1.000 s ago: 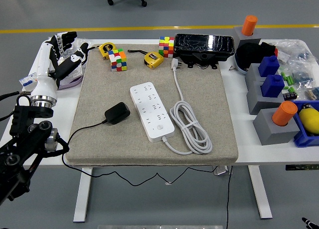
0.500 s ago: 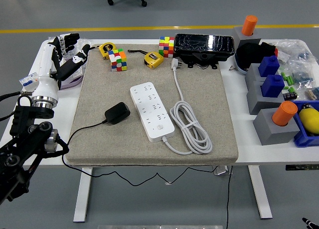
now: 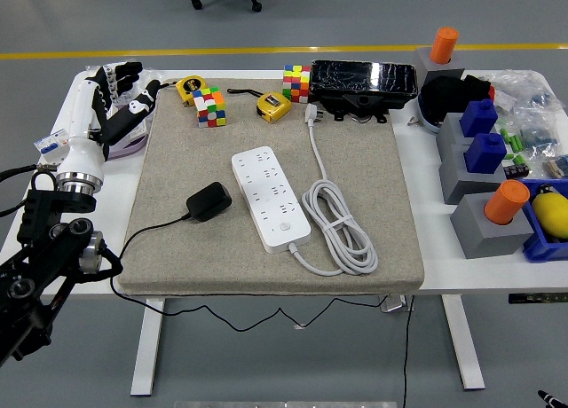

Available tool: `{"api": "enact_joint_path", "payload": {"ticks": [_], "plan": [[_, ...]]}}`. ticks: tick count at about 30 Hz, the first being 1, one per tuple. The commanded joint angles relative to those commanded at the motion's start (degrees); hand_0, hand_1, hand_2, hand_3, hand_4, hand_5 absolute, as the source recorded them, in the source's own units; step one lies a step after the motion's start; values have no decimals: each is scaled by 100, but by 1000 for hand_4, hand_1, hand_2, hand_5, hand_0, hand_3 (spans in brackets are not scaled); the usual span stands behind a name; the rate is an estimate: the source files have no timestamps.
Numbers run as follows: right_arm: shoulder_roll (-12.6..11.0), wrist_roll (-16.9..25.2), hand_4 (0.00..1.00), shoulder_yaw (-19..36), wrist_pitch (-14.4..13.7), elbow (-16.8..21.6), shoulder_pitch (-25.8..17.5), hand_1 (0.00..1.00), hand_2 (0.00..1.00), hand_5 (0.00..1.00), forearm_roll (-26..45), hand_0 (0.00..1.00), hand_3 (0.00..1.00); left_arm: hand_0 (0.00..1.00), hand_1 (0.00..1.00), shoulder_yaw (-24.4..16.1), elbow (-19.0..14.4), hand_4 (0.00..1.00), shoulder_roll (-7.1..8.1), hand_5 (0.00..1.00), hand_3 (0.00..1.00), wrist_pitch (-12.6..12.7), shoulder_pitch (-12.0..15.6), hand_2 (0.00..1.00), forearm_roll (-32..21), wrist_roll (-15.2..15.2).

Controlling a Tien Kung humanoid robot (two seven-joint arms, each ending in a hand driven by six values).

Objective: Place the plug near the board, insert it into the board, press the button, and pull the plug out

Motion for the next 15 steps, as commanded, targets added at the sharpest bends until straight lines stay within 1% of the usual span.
{"api": "enact_joint_path", "payload": {"ticks": [15], "plan": [[11, -2, 889, 85, 1, 2, 8, 633, 649, 413, -23, 536, 552, 775, 755, -57, -47, 816, 1, 383, 654, -19, -17, 735, 31, 62]]}}
